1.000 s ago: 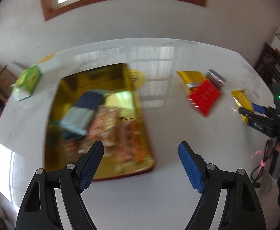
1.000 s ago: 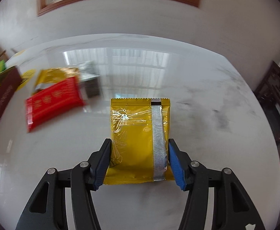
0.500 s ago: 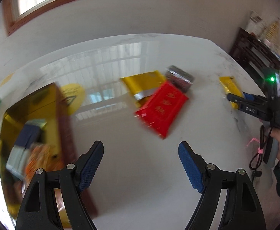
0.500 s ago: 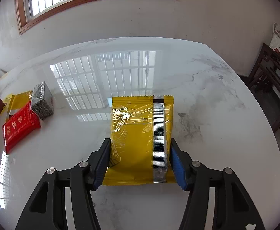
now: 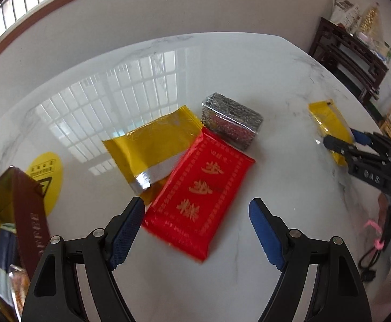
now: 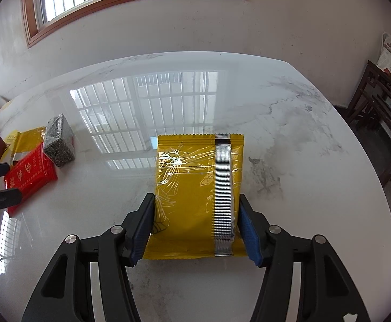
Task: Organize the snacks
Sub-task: 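Grasp the red packet with gold characters using the left tool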
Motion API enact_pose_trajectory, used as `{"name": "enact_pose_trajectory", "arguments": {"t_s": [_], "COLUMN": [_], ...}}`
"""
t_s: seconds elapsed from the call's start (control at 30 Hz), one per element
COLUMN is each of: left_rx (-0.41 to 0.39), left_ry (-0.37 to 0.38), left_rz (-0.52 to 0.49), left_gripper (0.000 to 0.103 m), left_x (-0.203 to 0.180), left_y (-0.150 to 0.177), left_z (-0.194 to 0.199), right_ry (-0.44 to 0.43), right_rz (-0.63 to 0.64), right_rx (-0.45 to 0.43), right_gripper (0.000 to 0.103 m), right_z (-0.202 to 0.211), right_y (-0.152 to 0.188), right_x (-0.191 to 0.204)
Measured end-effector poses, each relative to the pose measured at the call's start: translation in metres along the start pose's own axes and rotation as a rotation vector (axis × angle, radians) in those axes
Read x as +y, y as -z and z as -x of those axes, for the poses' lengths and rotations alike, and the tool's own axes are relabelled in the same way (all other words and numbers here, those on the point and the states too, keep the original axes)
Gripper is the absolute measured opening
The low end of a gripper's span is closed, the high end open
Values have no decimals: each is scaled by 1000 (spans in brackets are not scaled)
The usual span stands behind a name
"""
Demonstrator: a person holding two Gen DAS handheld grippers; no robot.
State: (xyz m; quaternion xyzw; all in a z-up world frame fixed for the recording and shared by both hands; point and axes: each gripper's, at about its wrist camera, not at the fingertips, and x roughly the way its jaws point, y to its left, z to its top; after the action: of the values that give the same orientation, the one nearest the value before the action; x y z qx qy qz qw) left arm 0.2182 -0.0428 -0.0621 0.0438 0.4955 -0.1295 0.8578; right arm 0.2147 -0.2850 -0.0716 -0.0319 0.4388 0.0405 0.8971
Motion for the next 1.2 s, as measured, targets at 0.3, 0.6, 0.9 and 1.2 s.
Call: {"name": "enact_pose_trajectory", "arguments": {"t_s": [0.3, 0.6, 0.9, 1.2], "left_rx": [28, 26, 21, 14], "left_ry": [-37, -65, -79, -89], "left_rz": [76, 109, 189, 227], "left_gripper": [77, 58, 53, 51], "left_x": [8, 9, 17, 13], "left_y": [-1, 21, 47, 64], "left_z": [-20, -6, 12, 25], "right_ry": [-2, -2, -2, -27], "right_rz": [0, -1, -6, 38], "right_rx": [0, 1, 1, -1], "right_gripper": [57, 57, 57, 55], "right_z": [-1, 0, 0, 7], "right_y": [0, 0, 0, 10], "right_x": [1, 2, 1, 22]}}
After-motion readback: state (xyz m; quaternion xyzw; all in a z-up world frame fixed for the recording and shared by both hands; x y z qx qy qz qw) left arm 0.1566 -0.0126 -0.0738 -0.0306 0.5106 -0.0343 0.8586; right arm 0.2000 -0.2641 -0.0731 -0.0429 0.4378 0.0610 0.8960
